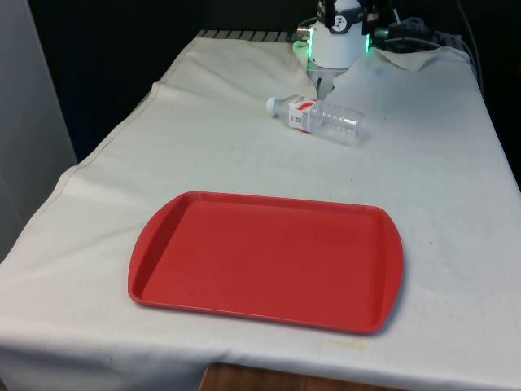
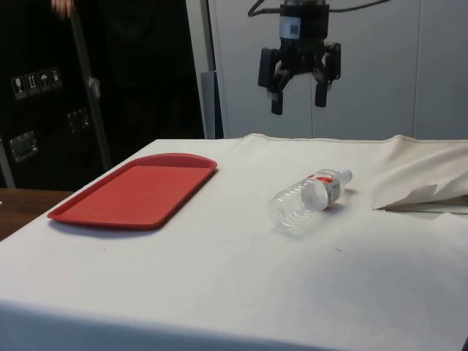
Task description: Place the bottle upright on the tray.
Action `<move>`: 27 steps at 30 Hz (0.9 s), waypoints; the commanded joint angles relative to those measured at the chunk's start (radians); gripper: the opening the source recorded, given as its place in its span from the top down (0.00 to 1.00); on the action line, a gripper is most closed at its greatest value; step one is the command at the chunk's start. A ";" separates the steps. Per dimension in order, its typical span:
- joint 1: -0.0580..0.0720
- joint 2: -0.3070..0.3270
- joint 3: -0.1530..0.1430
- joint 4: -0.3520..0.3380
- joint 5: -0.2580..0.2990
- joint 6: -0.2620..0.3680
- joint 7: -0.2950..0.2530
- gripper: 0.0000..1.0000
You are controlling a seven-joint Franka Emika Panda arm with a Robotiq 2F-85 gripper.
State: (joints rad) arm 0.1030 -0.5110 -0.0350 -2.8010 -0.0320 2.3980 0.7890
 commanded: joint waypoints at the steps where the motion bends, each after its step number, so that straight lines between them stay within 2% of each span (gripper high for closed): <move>1: 0.001 -0.006 -0.001 -0.012 0.009 0.018 0.008 0.00; 3: 0.000 -0.004 -0.002 -0.019 0.014 0.026 0.014 0.00; 4: 0.000 0.000 -0.001 -0.010 0.008 0.009 0.009 0.00; 5: 0.000 -0.004 -0.003 -0.022 0.015 0.029 0.015 0.00; 12: -0.004 0.001 -0.021 -0.047 0.013 0.052 0.019 0.00; 13: -0.002 0.001 -0.019 -0.042 0.009 0.038 0.018 0.00; 22: -0.016 0.022 -0.057 -0.054 0.007 0.061 0.019 0.00; 23: -0.012 0.020 -0.058 -0.051 0.008 0.047 0.018 0.00; 24: -0.017 0.025 -0.061 -0.054 0.007 0.063 0.019 0.00; 27: -0.020 0.039 -0.077 -0.054 0.008 0.072 0.018 0.00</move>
State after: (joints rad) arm 0.0870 -0.4750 -0.1080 -2.8520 -0.0240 2.4560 0.8070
